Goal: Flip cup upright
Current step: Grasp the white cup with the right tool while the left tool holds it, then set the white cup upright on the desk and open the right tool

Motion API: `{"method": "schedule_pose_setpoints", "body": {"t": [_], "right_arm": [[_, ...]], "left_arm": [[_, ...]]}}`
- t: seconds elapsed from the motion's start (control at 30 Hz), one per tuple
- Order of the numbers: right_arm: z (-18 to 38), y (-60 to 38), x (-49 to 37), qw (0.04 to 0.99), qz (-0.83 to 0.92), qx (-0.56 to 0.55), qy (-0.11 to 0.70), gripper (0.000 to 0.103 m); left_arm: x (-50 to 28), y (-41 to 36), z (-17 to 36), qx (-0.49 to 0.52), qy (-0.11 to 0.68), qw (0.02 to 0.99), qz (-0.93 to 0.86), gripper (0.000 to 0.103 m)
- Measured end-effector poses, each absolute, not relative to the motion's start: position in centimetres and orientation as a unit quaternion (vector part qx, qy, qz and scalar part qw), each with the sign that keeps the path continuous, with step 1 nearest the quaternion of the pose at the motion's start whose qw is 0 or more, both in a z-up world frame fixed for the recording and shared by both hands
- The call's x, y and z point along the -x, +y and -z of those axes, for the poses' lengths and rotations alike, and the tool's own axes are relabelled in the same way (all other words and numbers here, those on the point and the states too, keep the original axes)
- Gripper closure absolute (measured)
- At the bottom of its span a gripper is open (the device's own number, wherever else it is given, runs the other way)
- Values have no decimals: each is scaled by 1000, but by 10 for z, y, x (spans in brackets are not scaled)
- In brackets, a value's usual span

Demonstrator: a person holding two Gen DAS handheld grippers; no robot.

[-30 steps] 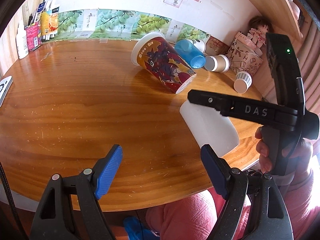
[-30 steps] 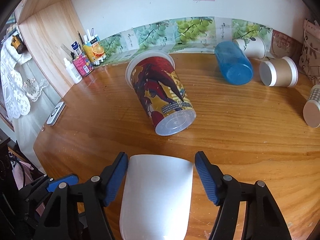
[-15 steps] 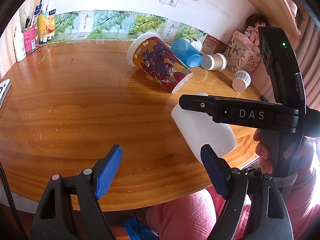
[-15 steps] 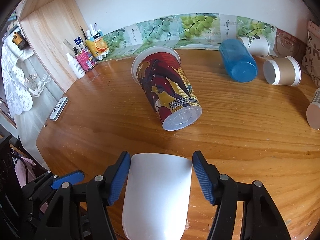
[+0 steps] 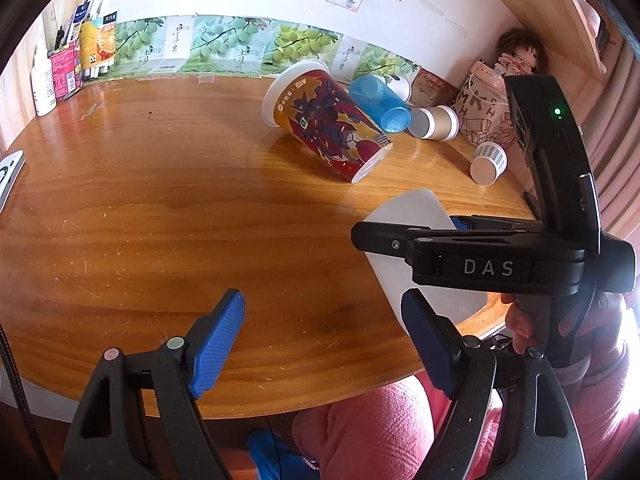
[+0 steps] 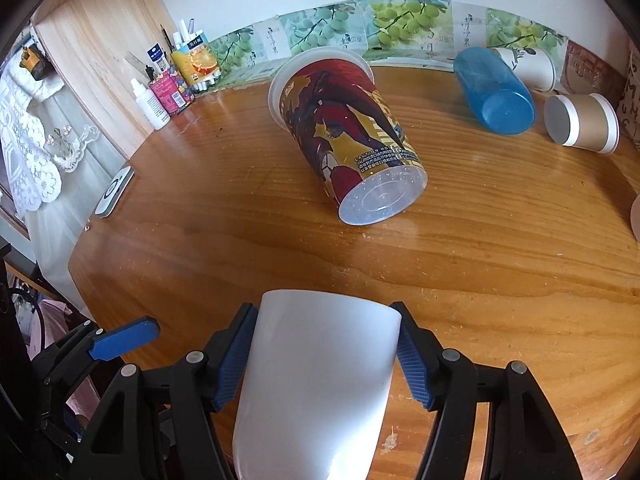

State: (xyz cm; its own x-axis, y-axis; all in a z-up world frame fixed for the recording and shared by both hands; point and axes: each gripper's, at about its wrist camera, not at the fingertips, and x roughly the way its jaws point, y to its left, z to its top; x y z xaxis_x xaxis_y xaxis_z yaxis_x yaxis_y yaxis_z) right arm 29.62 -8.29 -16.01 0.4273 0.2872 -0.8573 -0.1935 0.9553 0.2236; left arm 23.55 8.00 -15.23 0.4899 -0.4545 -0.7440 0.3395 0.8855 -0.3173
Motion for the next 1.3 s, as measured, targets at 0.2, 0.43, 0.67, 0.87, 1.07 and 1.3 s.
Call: {"method": "schedule_pose_setpoints", "body": {"t": [0.2,0.43,0.67,0.87,1.07,1.3], "right_arm": [[153,-92,-293,856,-120,-33,503,36],[133,-116,-287,885,-89,-34,456,37],[121,-134,-283,896,-64,-38,439,38],[108,-140,-272,904,-61,-33,422,38],[95,-142,-261,911,-70,-32,406,38],[78,-150,-243,920,-85,-38,381,38]], "left_arm": [[-235,78,151,61,449,861,232,20],[-233,73,148,57,447,861,235,20],[-230,65,143,51,444,862,240,20],[-228,57,139,42,445,861,243,20],[-224,48,134,33,443,862,244,20],[-216,40,126,22,437,866,240,20]]}}
